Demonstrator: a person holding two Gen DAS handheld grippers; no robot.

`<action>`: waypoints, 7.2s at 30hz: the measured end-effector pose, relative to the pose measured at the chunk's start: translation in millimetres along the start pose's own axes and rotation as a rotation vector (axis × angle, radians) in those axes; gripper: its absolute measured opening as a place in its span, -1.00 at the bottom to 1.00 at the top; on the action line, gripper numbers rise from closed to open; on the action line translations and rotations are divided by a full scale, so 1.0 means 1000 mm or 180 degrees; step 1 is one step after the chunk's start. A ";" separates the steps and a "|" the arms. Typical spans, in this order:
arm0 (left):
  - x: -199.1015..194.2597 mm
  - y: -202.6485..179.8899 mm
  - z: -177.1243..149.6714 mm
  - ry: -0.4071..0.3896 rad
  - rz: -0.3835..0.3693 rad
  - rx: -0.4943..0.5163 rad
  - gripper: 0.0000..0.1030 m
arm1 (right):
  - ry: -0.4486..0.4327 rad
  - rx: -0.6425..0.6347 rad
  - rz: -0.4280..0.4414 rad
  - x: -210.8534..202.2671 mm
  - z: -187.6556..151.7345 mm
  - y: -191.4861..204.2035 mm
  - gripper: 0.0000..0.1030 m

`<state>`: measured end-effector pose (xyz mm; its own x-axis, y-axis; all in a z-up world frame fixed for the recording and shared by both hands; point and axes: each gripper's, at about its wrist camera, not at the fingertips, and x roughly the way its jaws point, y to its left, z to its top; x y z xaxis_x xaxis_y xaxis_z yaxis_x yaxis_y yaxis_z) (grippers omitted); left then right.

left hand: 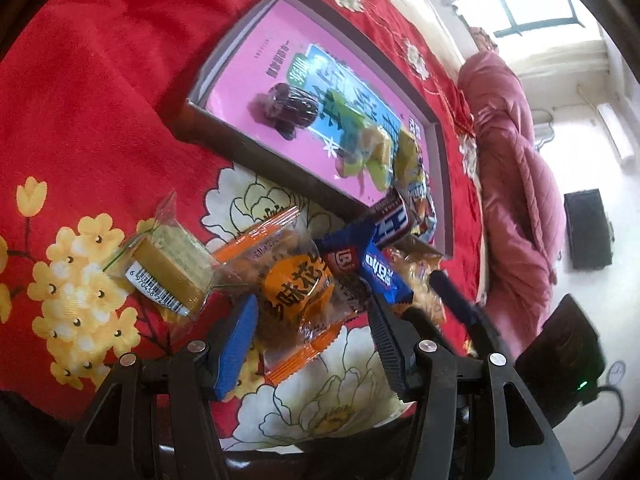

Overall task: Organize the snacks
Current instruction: 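Grasp the blue wrapped chocolate bar with the right gripper, then grasp the orange-labelled peanut bag with the left gripper while the right gripper holds the blue bar, then carry the blue bar and orange peanut bag over the pink tray with both grippers, then open the right gripper to drop the blue bar while the left gripper releases the peanut bag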

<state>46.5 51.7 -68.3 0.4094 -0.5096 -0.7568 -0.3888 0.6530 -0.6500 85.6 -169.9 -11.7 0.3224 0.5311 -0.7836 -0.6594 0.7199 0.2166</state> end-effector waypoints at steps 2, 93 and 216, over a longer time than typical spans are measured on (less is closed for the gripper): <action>0.001 0.001 0.001 0.0010 -0.0008 -0.0028 0.15 | 0.0054 -0.0047 0.0018 0.006 -0.002 0.003 0.39; -0.030 -0.075 -0.006 -0.0496 0.0829 0.0924 -0.04 | -0.0388 0.0245 0.0161 -0.038 0.011 -0.022 -0.52; 0.062 -0.090 0.081 -0.0380 0.1186 0.1264 -0.02 | -0.0347 0.0726 0.0049 0.018 0.042 -0.066 -0.50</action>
<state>173.7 6.7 -50.7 0.4035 -0.1520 -0.9023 -0.1937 0.9496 -0.2466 164.0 -189.2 -15.7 0.3930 0.5789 -0.7144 -0.4986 0.7870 0.3634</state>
